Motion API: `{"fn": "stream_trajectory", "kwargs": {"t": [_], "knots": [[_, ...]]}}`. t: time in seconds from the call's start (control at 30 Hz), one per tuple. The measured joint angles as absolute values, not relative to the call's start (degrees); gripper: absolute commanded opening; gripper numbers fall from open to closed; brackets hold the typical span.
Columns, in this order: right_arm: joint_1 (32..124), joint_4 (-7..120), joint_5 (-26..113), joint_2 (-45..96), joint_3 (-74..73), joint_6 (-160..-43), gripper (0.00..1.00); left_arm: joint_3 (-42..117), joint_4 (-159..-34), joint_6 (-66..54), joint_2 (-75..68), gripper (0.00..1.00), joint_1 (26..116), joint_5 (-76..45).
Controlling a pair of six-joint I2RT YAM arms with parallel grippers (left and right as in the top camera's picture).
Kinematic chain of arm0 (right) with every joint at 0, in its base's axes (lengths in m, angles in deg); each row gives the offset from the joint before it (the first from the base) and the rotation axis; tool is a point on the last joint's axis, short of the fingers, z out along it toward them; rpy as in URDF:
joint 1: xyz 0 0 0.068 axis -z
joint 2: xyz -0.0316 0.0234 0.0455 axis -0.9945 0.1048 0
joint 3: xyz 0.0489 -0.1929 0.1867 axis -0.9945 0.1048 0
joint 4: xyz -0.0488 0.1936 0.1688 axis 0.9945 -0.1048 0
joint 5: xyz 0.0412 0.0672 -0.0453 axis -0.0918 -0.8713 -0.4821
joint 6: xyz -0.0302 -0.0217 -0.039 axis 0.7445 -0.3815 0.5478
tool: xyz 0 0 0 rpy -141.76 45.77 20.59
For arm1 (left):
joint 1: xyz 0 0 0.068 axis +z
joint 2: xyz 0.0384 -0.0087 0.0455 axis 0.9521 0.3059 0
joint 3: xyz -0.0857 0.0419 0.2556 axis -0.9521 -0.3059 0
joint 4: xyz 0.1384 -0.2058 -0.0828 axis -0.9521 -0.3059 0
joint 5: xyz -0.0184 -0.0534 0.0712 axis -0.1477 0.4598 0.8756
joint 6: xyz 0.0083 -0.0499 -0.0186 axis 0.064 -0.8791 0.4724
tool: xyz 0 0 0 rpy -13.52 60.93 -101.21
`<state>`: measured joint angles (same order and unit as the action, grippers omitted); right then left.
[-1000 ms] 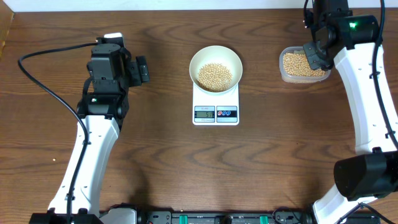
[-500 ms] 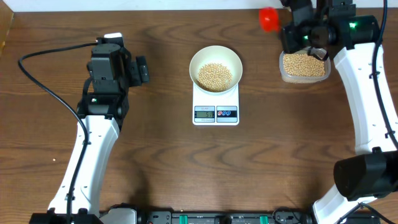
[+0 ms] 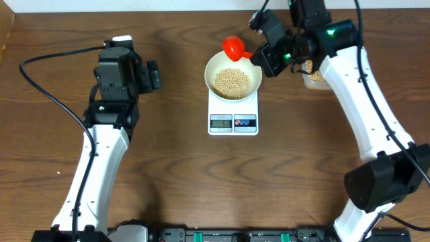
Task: Scoop item into bowl and weigh 50g on scale
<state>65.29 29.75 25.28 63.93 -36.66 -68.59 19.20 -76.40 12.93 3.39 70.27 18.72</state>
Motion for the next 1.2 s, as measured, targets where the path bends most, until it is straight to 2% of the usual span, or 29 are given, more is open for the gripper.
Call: {"fn": "stream_trajectory", "kwargs": {"t": [0.47,1.2], "knots": [[60.3,29.2,40.5,68.7,-36.7,-63.8,0.01,19.2,-76.4,13.0,3.4,0.99,70.3,18.7],[59.1,31.9,43.6,74.3,-36.6,-58.4,0.01,19.2,-76.4,13.0,3.4,0.99,70.3,18.7]]}}
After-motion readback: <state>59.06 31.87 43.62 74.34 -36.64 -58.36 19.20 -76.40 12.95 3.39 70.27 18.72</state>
